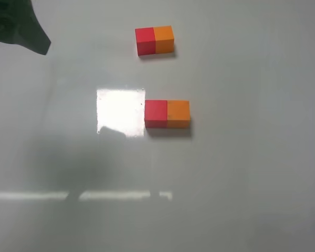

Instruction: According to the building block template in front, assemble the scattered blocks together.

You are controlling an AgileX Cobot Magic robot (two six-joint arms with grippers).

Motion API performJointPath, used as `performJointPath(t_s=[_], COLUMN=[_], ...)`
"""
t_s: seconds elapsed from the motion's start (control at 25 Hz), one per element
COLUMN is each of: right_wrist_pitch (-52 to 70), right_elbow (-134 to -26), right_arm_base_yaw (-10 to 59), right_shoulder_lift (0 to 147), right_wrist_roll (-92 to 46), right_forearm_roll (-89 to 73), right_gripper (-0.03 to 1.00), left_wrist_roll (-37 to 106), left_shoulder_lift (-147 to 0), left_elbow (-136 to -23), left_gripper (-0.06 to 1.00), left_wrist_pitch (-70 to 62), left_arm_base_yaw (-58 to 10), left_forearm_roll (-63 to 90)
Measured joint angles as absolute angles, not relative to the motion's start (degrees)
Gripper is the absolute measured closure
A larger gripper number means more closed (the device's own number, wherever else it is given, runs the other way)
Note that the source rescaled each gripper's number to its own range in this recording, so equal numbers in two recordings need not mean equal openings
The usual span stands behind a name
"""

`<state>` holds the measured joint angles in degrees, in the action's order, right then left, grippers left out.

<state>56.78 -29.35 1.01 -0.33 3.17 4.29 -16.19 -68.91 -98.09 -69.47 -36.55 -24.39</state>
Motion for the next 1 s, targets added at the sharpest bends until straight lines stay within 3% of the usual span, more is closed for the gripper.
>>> performJointPath(t_s=[0.2, 0.36, 1.0], right_wrist_pitch=[56.8, 56.8, 56.8], right_elbow=[-29.3, -29.3, -29.3], right_arm_base_yaw=[1.0, 1.0, 1.0], right_shoulder_lift=[-0.3, -0.3, -0.3], right_wrist_roll=[3.2, 3.2, 3.2], right_forearm_roll=[4.3, 4.3, 4.3], right_gripper=[0.34, 0.34, 0.34], left_wrist_roll=[-13.1, -11.0, -6.5], left_shoulder_lift=[-60.9, -53.6, -15.8], left_elbow=[-89.0, -78.2, -43.1], left_gripper=[0.24, 0.24, 0.24], left_wrist_pitch=[-69.7, -69.7, -66.2], left_arm_base_yaw=[-20.6, -12.7, -9.8], left_forearm_roll=[-17.4, -10.8, -2.6])
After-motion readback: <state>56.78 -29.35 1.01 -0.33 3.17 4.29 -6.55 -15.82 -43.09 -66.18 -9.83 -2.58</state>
